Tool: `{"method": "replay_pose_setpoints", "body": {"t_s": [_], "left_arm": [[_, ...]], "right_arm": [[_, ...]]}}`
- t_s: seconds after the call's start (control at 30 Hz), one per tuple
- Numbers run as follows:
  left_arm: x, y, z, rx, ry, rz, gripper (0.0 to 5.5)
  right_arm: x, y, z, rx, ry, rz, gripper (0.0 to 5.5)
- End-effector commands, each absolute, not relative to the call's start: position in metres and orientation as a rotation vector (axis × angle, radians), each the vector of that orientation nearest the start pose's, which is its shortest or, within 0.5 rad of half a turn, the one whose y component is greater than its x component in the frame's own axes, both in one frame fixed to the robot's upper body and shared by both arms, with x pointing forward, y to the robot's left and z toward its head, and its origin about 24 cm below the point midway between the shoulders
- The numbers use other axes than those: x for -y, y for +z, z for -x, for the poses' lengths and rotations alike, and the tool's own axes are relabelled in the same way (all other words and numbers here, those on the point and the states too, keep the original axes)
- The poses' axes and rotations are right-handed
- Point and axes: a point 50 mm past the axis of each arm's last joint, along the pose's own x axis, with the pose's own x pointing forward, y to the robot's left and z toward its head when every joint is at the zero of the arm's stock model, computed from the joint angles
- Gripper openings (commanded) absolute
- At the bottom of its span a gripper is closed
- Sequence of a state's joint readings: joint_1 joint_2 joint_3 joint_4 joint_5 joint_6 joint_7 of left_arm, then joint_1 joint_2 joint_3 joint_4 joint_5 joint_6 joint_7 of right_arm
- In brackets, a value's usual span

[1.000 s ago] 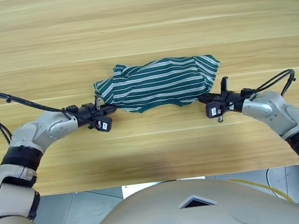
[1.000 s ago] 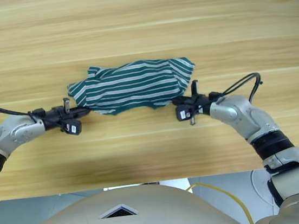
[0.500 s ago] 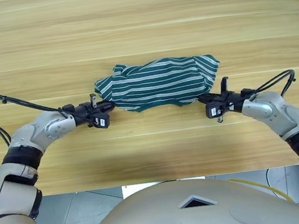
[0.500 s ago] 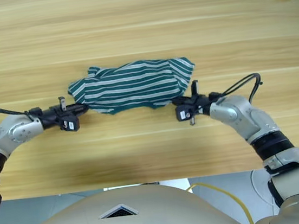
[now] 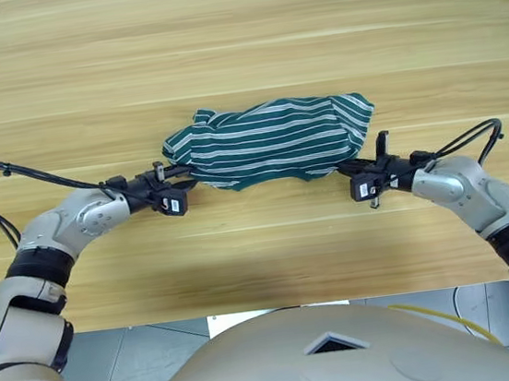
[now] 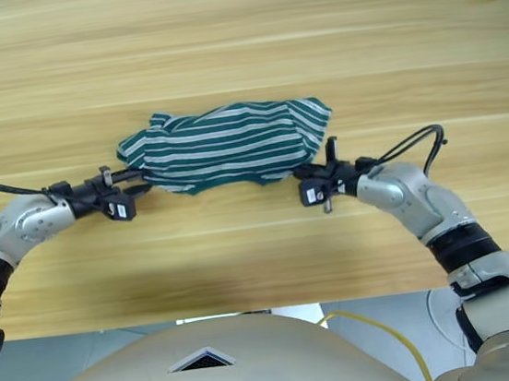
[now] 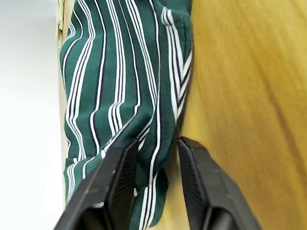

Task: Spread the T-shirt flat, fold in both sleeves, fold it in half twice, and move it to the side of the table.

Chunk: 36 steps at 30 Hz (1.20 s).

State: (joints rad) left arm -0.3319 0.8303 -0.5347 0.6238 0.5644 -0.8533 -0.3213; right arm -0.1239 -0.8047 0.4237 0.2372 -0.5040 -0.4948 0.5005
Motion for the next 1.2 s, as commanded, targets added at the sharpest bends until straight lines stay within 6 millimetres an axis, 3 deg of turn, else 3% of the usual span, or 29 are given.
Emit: {"method": "replay_pose_setpoints", "body": {"t_s": [0.03,0.2,0.43,0.63,0.83,0.9,1.0,1.13,1.2], "left_arm": [[-0.230,-0.047,-0.195,-0.257,-1.476,-1.363,1.71],[-0.229,-0.050,-0.196,-0.265,-1.491,-1.381,1.71],[-0.230,-0.052,-0.196,-0.281,-1.510,-1.384,0.47],[-0.227,-0.050,-0.198,-0.247,-1.500,-1.371,0.09],[-0.222,-0.036,-0.206,-0.151,-1.429,-1.290,0.01],[-0.218,-0.017,-0.214,-0.034,-1.347,-1.206,0.01],[-0.212,0.032,-0.230,0.233,-1.165,-1.022,0.01],[-0.216,0.120,-0.237,0.520,-0.977,-0.763,0.01],[-0.221,0.144,-0.233,0.584,-0.950,-0.700,0.01]], "right_arm": [[0.213,-0.023,-0.197,-0.333,1.253,1.306,0.00],[0.213,-0.023,-0.196,-0.332,1.253,1.305,0.00],[0.213,-0.022,-0.198,-0.324,1.250,1.306,0.00],[0.214,-0.020,-0.200,-0.323,1.235,1.307,0.00],[0.214,0.003,-0.220,-0.187,1.069,1.285,0.00],[0.214,0.022,-0.232,-0.083,0.961,1.242,0.00],[0.219,0.062,-0.248,0.100,0.789,1.148,0.00],[0.260,0.135,-0.262,0.289,0.497,1.095,0.00],[0.265,0.157,-0.258,0.358,0.468,1.079,0.00]]}}
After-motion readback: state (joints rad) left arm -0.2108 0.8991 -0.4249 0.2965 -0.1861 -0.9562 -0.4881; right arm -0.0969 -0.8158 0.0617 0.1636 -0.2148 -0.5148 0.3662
